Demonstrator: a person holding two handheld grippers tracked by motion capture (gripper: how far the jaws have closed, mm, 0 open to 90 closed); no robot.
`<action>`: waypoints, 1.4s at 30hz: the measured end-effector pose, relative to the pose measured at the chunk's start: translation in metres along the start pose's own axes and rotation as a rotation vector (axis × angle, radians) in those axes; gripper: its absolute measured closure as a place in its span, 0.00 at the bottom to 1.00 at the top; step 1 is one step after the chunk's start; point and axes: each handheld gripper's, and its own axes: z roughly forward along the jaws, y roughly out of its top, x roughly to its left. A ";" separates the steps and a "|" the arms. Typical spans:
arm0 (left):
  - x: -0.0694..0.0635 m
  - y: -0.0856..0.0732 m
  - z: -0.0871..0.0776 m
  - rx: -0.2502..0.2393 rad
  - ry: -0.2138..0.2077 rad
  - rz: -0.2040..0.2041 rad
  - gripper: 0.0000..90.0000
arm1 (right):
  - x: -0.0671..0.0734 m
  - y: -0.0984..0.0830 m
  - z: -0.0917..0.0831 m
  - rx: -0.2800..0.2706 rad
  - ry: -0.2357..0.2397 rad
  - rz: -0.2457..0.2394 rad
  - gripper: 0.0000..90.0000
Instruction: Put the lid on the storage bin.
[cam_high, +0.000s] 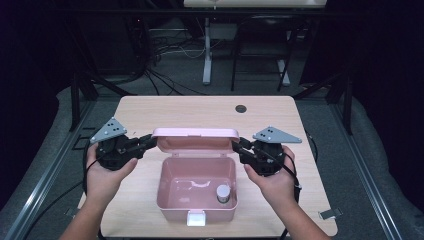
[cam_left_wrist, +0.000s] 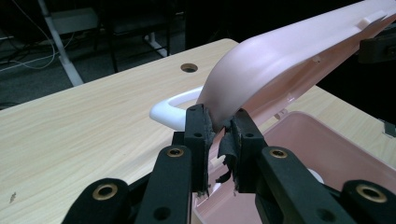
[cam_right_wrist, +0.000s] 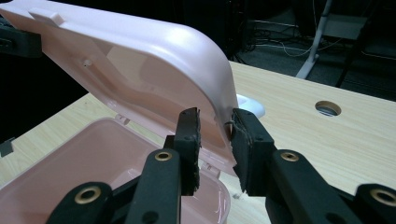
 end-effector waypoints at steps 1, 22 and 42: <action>0.000 0.000 0.000 0.000 -0.001 0.001 0.89 | 0.000 0.000 0.000 0.000 0.002 0.002 0.81; -0.006 -0.009 -0.007 0.003 -0.017 0.006 0.88 | 0.003 -0.007 -0.006 -0.001 0.018 0.005 0.80; -0.012 -0.019 -0.015 0.017 -0.036 0.011 0.87 | 0.006 -0.014 -0.012 -0.010 0.043 0.008 0.80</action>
